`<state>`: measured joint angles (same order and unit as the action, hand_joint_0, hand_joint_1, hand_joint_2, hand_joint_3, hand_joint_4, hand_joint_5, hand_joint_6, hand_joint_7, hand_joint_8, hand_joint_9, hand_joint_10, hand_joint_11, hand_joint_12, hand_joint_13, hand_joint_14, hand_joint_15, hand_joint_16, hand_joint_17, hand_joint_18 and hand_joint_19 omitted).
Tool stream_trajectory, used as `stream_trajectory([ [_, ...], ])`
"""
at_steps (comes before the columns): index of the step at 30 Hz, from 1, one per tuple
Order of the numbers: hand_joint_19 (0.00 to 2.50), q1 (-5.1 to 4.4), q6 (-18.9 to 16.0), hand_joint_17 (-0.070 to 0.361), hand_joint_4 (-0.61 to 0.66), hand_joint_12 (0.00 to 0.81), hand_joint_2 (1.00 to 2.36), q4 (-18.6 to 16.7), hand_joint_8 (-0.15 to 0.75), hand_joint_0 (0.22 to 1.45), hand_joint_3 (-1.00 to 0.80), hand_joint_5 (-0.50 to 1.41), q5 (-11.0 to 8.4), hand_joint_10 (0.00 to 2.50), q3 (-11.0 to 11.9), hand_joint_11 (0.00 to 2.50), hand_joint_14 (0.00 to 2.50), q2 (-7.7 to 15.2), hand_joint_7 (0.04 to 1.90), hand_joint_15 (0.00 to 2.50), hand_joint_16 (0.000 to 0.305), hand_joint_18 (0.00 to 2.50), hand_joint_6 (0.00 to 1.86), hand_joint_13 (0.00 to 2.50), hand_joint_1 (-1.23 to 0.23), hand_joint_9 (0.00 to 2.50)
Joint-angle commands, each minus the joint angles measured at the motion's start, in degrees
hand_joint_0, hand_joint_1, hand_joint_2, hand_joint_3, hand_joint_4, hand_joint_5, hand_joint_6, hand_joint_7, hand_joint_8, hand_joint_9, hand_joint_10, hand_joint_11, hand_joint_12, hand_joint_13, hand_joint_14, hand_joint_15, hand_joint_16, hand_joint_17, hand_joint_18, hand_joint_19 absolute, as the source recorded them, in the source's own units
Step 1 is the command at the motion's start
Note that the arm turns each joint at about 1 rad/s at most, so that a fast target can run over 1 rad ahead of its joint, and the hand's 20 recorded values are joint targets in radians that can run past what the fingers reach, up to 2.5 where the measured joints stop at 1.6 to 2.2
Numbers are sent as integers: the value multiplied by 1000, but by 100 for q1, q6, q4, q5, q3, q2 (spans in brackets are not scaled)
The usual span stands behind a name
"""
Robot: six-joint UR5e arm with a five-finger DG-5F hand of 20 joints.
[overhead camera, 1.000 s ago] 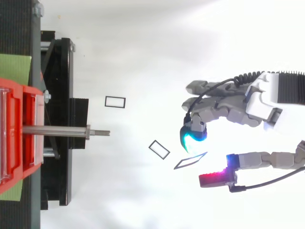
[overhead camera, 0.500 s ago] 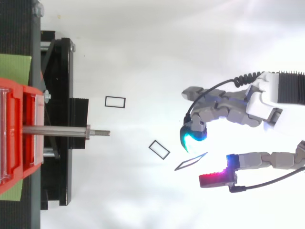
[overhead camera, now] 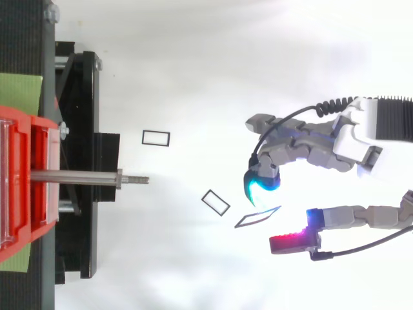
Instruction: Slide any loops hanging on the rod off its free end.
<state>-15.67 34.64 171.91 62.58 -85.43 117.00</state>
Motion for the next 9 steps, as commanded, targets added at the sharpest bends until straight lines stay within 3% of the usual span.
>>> stream_trajectory([
  [1, 34, 3, -2, 198, -184, 563, 1000, 0, 310, 568, -114, -56, 0, 0, 9, 0, 0, -2, 1266, 0, 88, 878, 730, 604, -702, 265],
  [9, 82, -6, -2, 193, -180, 562, 1083, 0, 320, 548, -128, -51, 0, 0, 0, 0, 0, -2, 1266, 0, 86, 883, 729, 525, -686, 306],
])
